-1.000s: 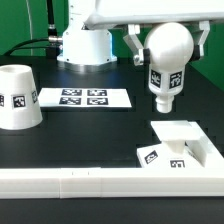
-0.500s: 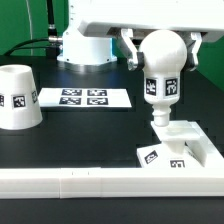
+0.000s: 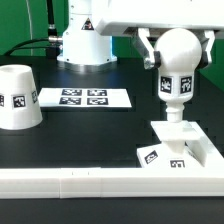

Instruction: Assemble lamp

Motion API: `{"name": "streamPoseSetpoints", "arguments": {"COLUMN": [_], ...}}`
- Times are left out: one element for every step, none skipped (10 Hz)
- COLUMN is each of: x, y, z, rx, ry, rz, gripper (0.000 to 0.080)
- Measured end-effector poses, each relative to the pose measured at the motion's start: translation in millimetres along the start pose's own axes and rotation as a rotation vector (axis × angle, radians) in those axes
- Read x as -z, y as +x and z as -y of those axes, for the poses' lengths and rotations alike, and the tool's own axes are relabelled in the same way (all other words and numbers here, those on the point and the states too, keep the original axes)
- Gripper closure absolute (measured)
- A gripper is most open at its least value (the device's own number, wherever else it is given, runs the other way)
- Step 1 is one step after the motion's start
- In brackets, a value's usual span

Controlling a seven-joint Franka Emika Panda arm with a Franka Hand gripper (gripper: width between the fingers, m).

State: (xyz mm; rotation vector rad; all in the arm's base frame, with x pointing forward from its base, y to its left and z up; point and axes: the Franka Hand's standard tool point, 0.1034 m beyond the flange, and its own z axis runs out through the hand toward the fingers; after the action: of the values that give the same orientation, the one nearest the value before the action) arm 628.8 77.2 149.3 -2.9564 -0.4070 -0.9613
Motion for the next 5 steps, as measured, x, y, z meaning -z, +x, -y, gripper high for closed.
{"name": "streamPoseSetpoints", "arguments": {"x": [-2.5, -1.7, -4.1, -7.6, -7.7], "y": [-5.4, -2.8, -4.5, -10.4, -9.9], "z": [5.4, 8.8, 10.0, 13.1, 16.1], "rx": [0.0, 0.004, 0.007, 0.011, 0.015], "ry": [0.023, 0.035, 0.027, 0.03, 0.033], "rz": [0.066, 0.093, 0.065, 0.073, 0.071], "gripper": [0.0226, 0.0226, 0.0226, 0.0226, 0.0226]}}
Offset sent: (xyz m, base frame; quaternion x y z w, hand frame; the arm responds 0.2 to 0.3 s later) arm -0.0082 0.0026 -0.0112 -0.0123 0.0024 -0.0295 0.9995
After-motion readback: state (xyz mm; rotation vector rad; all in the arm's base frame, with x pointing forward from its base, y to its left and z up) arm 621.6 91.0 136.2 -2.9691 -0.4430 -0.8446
